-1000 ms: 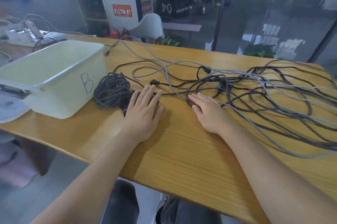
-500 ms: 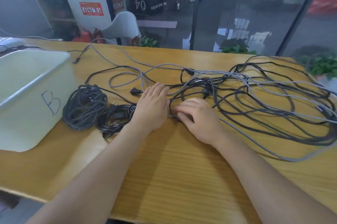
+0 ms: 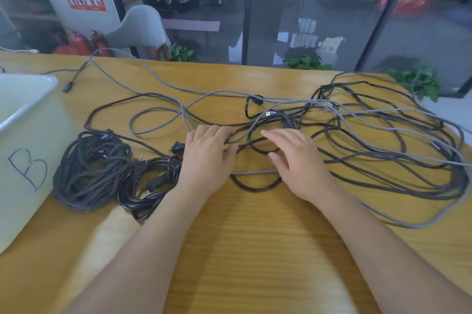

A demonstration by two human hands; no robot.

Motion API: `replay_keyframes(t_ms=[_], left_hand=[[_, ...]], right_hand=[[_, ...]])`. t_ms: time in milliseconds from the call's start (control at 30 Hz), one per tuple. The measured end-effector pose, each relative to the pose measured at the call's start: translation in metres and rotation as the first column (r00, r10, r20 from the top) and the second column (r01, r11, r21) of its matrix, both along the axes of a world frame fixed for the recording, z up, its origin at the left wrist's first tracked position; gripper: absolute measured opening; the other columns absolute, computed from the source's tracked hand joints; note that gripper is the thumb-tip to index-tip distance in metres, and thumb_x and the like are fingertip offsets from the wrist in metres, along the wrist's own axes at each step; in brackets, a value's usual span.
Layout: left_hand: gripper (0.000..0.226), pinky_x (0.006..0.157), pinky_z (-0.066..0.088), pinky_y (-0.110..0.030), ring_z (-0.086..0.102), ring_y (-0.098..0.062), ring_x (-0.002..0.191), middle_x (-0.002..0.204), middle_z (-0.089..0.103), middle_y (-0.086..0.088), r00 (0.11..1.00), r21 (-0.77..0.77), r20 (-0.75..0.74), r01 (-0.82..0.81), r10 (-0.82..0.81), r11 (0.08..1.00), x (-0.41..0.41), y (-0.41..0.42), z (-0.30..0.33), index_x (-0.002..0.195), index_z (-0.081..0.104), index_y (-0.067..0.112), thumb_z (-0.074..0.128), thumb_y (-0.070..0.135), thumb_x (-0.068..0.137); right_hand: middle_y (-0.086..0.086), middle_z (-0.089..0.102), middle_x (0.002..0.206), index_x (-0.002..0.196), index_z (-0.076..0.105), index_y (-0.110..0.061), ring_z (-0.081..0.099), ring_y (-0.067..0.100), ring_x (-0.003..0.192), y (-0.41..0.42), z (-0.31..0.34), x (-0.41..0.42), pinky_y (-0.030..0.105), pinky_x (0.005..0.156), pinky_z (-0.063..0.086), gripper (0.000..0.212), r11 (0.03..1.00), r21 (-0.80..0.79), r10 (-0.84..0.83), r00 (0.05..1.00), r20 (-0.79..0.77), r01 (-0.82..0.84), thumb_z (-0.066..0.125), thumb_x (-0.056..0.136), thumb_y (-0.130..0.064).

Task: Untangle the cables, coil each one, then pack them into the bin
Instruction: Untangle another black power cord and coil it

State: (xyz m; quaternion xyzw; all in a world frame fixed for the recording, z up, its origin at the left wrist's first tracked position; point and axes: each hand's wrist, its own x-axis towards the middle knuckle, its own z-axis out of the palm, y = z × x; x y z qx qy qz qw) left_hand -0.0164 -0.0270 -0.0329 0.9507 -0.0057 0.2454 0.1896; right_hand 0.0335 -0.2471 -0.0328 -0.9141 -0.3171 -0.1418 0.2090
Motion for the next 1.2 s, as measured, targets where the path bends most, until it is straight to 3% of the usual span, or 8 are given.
replay_keyframes(t_ms=[167,300,467,567,733,900,1133,1200], left_hand=[[0.030,0.099,0.036,-0.036,0.059,-0.015,0.110,0.108,0.072,0.015,0.984,-0.028,-0.032,0.177,-0.177,0.984,-0.002,-0.016,0.001,0.124,0.071,0.027,0.066,0.041,0.098],[0.024,0.099,0.035,-0.035,0.058,-0.010,0.098,0.098,0.072,0.016,0.961,-0.081,-0.065,0.263,-0.268,0.961,-0.009,-0.024,-0.001,0.120,0.074,0.030,0.071,0.028,0.097],[0.029,0.092,0.039,-0.032,0.054,-0.009,0.096,0.095,0.060,0.020,0.978,-0.082,-0.069,0.190,-0.196,0.978,-0.013,-0.023,0.000,0.127,0.070,0.027,0.062,0.017,0.100],[0.035,0.091,0.041,-0.032,0.047,-0.009,0.092,0.088,0.048,0.021,0.987,-0.076,-0.075,0.139,-0.145,0.987,-0.014,-0.021,0.000,0.133,0.066,0.023,0.053,0.016,0.102],[0.034,0.092,0.046,-0.032,0.052,-0.014,0.100,0.099,0.053,0.009,0.991,-0.148,-0.049,0.113,-0.121,0.982,-0.013,-0.025,0.003,0.134,0.064,0.016,0.049,0.013,0.103],[0.031,0.085,0.043,-0.029,0.048,-0.011,0.092,0.094,0.047,0.017,0.983,-0.142,-0.020,0.176,-0.181,0.974,-0.016,-0.025,0.003,0.129,0.066,0.018,0.053,0.011,0.102],[0.031,0.084,0.041,-0.023,0.048,0.002,0.090,0.100,0.052,0.014,0.990,-0.264,0.105,0.121,-0.096,0.957,-0.015,-0.024,0.007,0.130,0.062,0.016,0.054,0.005,0.102],[0.031,0.081,0.040,-0.023,0.048,0.002,0.090,0.097,0.052,0.013,0.991,-0.272,0.116,0.096,-0.067,0.957,-0.015,-0.022,0.007,0.131,0.060,0.017,0.054,0.005,0.102]], right_hand=[[-0.014,0.070,0.118,0.129,0.072,-0.023,0.059,0.002,0.114,-0.010,0.005,-0.006,0.014,0.098,0.043,0.037,0.977,0.205,0.070,0.995,-0.071,-0.054,0.066,0.098,-0.004],[-0.012,0.072,0.124,0.128,0.073,-0.024,0.062,0.003,0.117,-0.017,0.007,-0.009,0.015,0.100,0.046,0.033,0.959,0.283,0.040,0.993,-0.109,-0.007,0.061,0.101,-0.008],[-0.006,0.065,0.138,0.140,0.063,-0.026,0.054,0.018,0.133,-0.032,0.008,0.006,0.042,0.114,0.038,0.040,0.984,0.106,-0.136,0.989,-0.059,0.142,0.058,0.103,-0.013],[-0.008,0.068,0.133,0.146,0.057,-0.031,0.051,0.019,0.130,-0.040,0.006,0.007,0.040,0.112,0.032,0.042,0.980,-0.045,-0.199,0.972,-0.127,0.195,0.057,0.105,-0.021],[-0.006,0.065,0.125,0.148,0.056,-0.029,0.055,0.020,0.119,-0.039,0.006,0.009,0.039,0.108,0.034,0.042,0.968,-0.048,-0.251,0.962,-0.111,0.247,0.054,0.106,-0.034],[-0.004,0.059,0.128,0.141,0.063,-0.030,0.051,0.018,0.124,-0.038,0.004,0.009,0.039,0.113,0.029,0.038,0.974,-0.029,-0.229,0.965,-0.128,0.227,0.053,0.107,-0.040],[-0.002,0.058,0.126,0.128,0.073,-0.024,0.048,0.021,0.124,-0.028,0.010,0.004,0.039,0.107,0.040,0.033,0.987,0.123,-0.119,0.986,0.119,0.104,0.071,0.096,-0.017],[-0.003,0.059,0.137,0.140,0.065,-0.022,0.048,0.018,0.130,-0.023,0.012,-0.002,0.037,0.112,0.040,0.040,0.994,0.097,-0.050,0.998,0.032,0.047,0.064,0.101,-0.014]])
